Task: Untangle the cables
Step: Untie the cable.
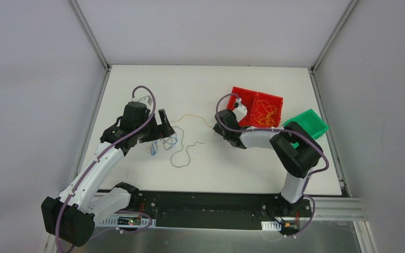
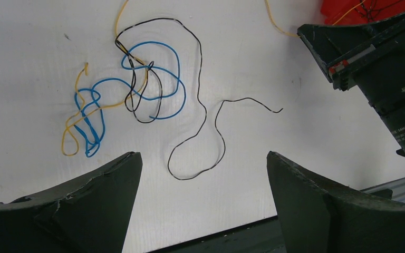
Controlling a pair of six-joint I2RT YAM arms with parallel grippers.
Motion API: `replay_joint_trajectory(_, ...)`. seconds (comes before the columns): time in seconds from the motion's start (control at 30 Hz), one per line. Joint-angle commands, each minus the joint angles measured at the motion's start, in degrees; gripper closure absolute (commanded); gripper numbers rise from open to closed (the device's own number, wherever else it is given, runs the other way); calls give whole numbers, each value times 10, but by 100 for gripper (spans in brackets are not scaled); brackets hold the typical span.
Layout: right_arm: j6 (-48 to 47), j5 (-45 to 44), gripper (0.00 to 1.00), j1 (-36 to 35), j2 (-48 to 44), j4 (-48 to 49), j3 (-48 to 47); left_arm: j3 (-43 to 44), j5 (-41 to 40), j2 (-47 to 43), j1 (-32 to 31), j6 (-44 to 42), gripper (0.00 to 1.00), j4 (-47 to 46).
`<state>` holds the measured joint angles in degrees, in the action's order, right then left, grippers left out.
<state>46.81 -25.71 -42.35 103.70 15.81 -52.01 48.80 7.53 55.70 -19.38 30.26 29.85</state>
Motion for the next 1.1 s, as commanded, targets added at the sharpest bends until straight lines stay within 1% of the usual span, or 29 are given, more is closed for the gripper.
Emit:
replay_joint_trajectory(0.0, -29, 32, 100, -29, -54, 60, 20, -3, 6, -9, 5, 0, 8, -9)
replay_joint_trajectory(0.2, -21, 103, 100, -44, -145, 56, 65, -3, 13, -4, 5, 3, 9, -9)
replay_joint_trajectory(0.33, -30, 111, 100, -52, -227, 31, 111, -4, 29, 3, 5, 3, 9, -11)
replay_joint_trajectory(0.47, -52, 112, 100, -54, -326, -37, 145, -13, 32, 3, 5, 6, 9, -14)
replay_joint_trajectory(0.6, -92, 88, 100, -53, -417, -136, 138, -17, 45, 5, 4, 13, 9, -22)
replay_joint_trajectory(0.7, -132, 60, 100, -49, -479, -222, 100, -16, 59, 13, 4, 15, 8, -29)
replay_joint_trajectory(0.8, -174, 57, 100, -41, -510, -294, 32, -14, 71, 20, 2, 14, 7, -36)
replay_joint_trajectory(0.93, -221, 80, 100, -34, -505, -376, -98, -14, 76, 21, -3, -3, 5, -59)
replay_joint_trajectory(1.07, -248, 114, 100, -33, -470, -439, -228, -39, 67, -3, -7, -34, 6, -141)
